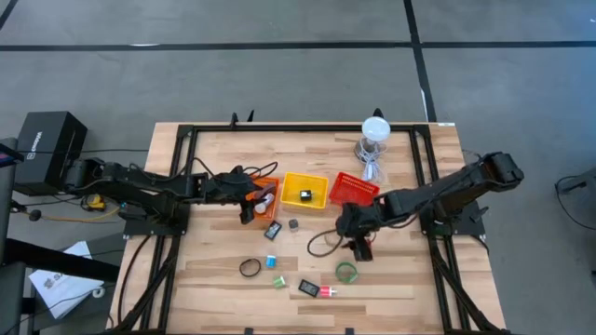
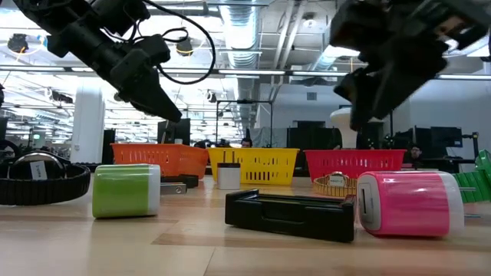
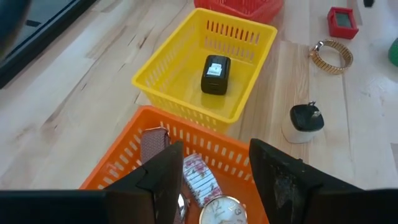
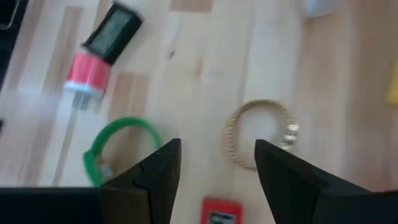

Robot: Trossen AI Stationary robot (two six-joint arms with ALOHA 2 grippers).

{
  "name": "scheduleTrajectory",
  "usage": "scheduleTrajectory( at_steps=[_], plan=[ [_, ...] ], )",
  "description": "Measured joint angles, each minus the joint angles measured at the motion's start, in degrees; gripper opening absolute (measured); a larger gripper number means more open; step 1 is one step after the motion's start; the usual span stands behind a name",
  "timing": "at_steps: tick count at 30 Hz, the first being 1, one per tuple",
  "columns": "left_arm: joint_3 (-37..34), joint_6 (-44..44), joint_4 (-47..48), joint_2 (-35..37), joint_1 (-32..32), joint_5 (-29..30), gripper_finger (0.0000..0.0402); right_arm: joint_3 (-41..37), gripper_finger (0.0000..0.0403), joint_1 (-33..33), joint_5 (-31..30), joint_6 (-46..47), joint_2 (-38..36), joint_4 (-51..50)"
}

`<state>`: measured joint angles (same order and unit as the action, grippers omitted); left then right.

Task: Pick & Place Office items
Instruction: Put the red digital timer into the red bin

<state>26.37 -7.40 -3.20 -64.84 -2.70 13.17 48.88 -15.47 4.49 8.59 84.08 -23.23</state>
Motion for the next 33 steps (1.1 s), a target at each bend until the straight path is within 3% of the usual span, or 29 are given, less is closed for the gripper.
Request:
scheduleTrajectory(
  at_steps=[13, 21, 33],
  plan=[
    [0.0, -0.6, -1.3, 0.0, 0.0, 0.0, 0.0177, -1.2, 0.0196, -2.9, -1.3, 10.9, 1.5, -8.4],
    [0.0, -0.6, -1.7, 0.0, 0.0, 0.0, 0.0177, -1.2, 0.0196, -2.9, -4.6, 12.1, 2.7, -11.5],
    [0.0, -0.6, -2.5, 0.0, 0.0, 0.0, 0.0177, -0.9, 0.0196, -2.9, -4.5, 13.5, 10.4, -13.3]
  ],
)
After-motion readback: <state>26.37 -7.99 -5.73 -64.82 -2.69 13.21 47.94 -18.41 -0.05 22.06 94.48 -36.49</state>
